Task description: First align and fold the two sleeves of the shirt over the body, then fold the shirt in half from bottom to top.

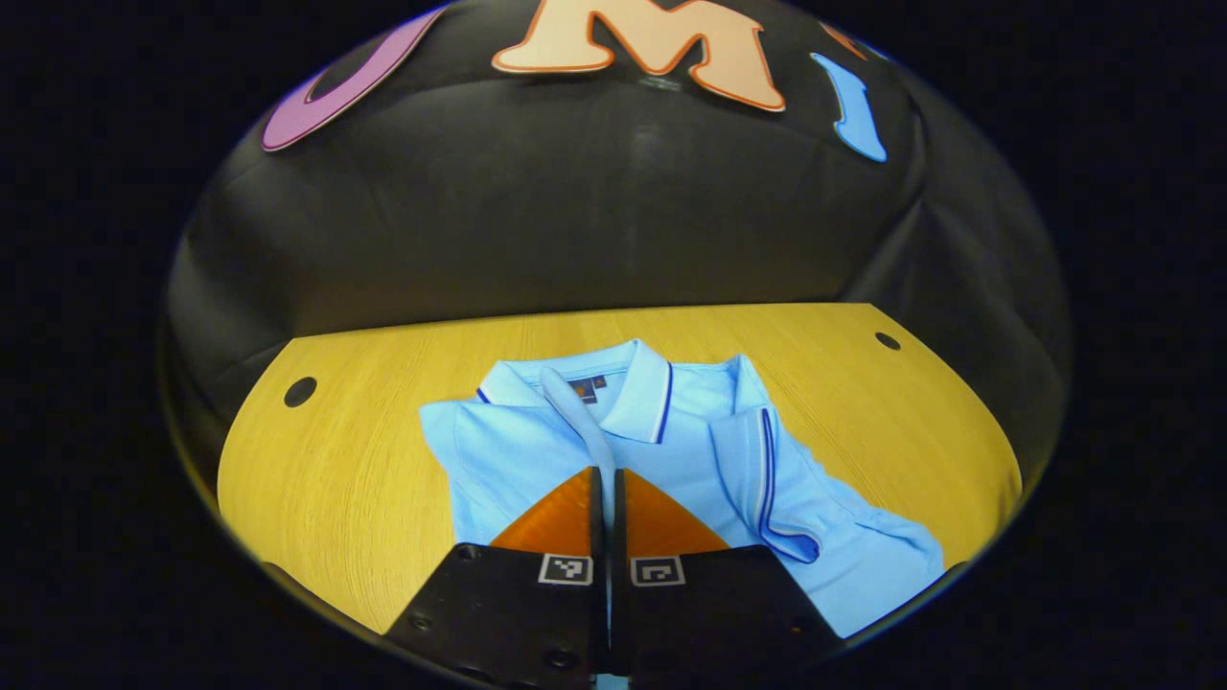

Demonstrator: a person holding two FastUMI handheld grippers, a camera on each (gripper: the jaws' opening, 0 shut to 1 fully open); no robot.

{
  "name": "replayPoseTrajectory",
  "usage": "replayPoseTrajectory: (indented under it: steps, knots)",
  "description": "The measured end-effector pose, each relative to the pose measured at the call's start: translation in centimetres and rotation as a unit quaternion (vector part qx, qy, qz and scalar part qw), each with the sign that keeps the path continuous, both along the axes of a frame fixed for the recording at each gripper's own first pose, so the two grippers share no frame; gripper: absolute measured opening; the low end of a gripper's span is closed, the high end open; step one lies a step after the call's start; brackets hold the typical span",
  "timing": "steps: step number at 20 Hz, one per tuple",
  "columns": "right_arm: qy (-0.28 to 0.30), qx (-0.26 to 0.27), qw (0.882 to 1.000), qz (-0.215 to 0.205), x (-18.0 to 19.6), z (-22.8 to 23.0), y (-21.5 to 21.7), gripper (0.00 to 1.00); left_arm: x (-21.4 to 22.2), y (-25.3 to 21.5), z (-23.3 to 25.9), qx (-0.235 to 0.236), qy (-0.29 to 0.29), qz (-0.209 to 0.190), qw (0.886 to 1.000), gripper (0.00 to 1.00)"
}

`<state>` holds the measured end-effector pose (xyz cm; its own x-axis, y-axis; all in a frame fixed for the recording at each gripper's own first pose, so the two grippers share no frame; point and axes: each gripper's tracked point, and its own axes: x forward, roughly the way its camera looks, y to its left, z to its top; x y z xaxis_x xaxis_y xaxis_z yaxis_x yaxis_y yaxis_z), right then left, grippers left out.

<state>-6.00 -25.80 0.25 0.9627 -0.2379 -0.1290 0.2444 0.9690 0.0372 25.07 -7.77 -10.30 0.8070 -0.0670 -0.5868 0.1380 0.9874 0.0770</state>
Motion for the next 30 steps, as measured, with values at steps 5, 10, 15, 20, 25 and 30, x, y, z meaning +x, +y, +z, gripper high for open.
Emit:
replayPoseTrajectory:
  steps: [5, 10, 15, 20, 25, 30]
  knots:
    - [0.012, 0.006, 1.000, 0.018, -0.9, -1.1, 3.6, 0.98, -3.7, -3.0, 2.4, -0.018, -0.040, -0.039, 0.998, 0.61]
    - [0.034, -0.005, 0.998, 0.061, -1.7, -2.9, 9.9, 0.98, -12.0, -1.8, 6.2, -0.009, -0.084, -0.053, 0.995, 0.99]
    - [0.088, 0.002, 0.988, 0.126, -3.6, -6.7, 17.5, 0.98, -22.6, 1.1, 8.5, 0.003, -0.125, -0.033, 0.992, 0.98]
    - [0.125, 0.011, 0.980, 0.155, -6.7, -9.7, 22.2, 0.98, -32.6, 2.4, 8.0, -0.024, -0.147, 0.011, 0.989, 0.95]
    - [0.156, -0.037, 0.976, 0.148, -9.2, -12.3, 23.3, 0.98, -38.7, 1.6, 4.4, -0.055, -0.124, 0.005, 0.991, 0.95]
    - [0.188, -0.053, 0.971, 0.138, -10.8, -14.9, 23.3, 0.98, -40.9, 1.7, 0.2, -0.054, -0.088, 0.014, 0.995, 0.95]
